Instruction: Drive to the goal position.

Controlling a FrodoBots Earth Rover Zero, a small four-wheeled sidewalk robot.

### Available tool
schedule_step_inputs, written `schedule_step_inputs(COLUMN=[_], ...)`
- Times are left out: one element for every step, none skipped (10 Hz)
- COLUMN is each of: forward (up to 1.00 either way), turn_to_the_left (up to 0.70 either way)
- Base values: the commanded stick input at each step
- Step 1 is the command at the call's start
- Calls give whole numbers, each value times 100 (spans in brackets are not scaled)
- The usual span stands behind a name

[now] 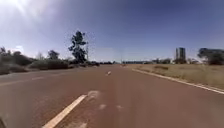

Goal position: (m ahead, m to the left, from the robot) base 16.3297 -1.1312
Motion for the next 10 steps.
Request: schedule_step_inputs(forward=[100,100,100,100,100,100,100,100,100,100], turn_to_the_left=[0,0,0,0,0,0,0,0,0,0])
